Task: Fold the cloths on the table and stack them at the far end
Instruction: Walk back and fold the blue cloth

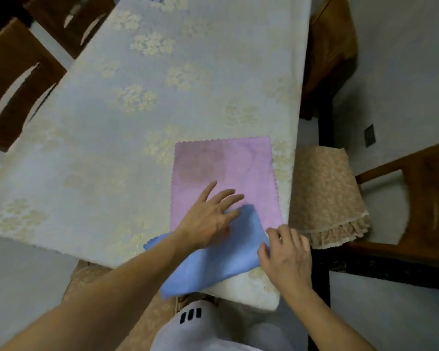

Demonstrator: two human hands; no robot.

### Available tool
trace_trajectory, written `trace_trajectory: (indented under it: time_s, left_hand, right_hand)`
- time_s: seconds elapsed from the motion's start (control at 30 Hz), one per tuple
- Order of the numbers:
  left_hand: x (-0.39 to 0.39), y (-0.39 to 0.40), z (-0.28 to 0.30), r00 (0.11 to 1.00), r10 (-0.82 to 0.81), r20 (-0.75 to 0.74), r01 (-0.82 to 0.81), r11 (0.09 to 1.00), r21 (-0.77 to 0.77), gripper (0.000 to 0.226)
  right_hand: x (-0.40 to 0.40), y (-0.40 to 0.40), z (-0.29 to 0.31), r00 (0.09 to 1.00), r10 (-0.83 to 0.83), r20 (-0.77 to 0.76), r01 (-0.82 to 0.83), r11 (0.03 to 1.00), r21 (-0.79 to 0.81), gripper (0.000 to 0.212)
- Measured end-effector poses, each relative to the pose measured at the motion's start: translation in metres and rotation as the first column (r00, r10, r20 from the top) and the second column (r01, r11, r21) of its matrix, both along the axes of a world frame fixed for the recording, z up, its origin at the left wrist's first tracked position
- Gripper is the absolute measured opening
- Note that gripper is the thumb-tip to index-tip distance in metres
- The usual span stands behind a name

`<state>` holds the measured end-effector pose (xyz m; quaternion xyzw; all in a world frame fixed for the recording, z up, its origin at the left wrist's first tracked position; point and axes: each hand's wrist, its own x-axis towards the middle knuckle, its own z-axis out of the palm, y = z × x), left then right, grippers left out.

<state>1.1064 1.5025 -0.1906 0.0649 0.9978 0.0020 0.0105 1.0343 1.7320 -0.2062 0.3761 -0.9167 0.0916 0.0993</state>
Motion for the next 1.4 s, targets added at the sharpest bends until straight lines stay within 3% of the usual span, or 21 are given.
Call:
trace_trajectory:
  time_s: [0.23,0.53,0.7,0.87,1.27,1.4]
  left_hand:
    - [-0.072,0.004,0.009,0.936,-0.337,0.100,0.341,0.939,-0.034,0.040]
    - [-0.112,0.017,-0.004,0.821,-0.559,0.114,0.563,0.826,-0.011,0.031]
    - [-0.119,0.018,-0.008,0.787,-0.595,0.160,0.610,0.790,-0.062,0.038]
    - [-0.124,0.018,-0.014,0.806,-0.576,0.138,0.585,0.810,-0.041,0.063]
    - [-0.131,0.024,-0.019,0.783,-0.603,0.152,0.612,0.790,-0.017,0.037]
    - [-0.130,0.022,-0.021,0.790,-0.594,0.153,0.605,0.795,-0.036,0.051]
  right_hand:
    - [0.013,0.005,-0.003,0.987,-0.157,0.043,0.156,0.987,0.033,0.014]
    - [0.024,-0.005,-0.006,0.907,-0.395,0.144,0.381,0.917,0.116,0.017]
    - [0.023,-0.012,-0.007,0.887,-0.426,0.176,0.401,0.902,0.161,0.025]
    - [0.019,-0.017,-0.005,0.875,-0.439,0.204,0.405,0.894,0.191,0.030]
    - [0.010,-0.015,-0.007,0.885,-0.410,0.220,0.383,0.910,0.158,0.025]
    - [0.008,-0.014,-0.008,0.884,-0.401,0.241,0.376,0.916,0.144,0.024]
